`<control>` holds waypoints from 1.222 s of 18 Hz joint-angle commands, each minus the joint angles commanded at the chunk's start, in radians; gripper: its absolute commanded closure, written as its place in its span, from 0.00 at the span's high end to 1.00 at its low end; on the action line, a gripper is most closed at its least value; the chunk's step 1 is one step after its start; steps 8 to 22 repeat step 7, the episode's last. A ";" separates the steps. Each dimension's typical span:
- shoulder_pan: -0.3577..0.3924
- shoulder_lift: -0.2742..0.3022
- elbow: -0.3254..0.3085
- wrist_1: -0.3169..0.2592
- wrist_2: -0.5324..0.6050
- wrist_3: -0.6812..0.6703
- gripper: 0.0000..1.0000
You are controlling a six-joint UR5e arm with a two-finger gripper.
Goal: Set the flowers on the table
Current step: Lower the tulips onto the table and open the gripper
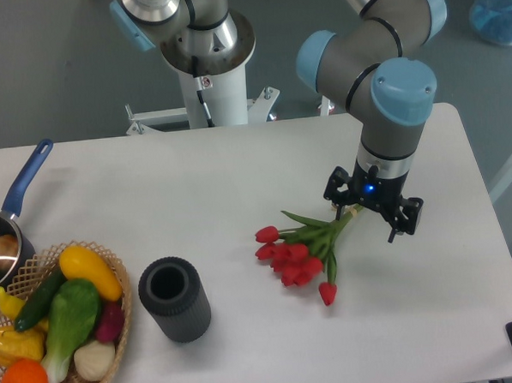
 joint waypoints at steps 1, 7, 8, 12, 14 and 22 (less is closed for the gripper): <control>0.000 0.000 0.000 0.002 0.000 0.000 1.00; 0.014 -0.014 0.003 0.092 0.005 0.067 1.00; 0.014 -0.014 0.003 0.092 0.005 0.067 1.00; 0.014 -0.014 0.003 0.092 0.005 0.067 1.00; 0.014 -0.014 0.003 0.092 0.005 0.067 1.00; 0.014 -0.014 0.003 0.092 0.005 0.067 1.00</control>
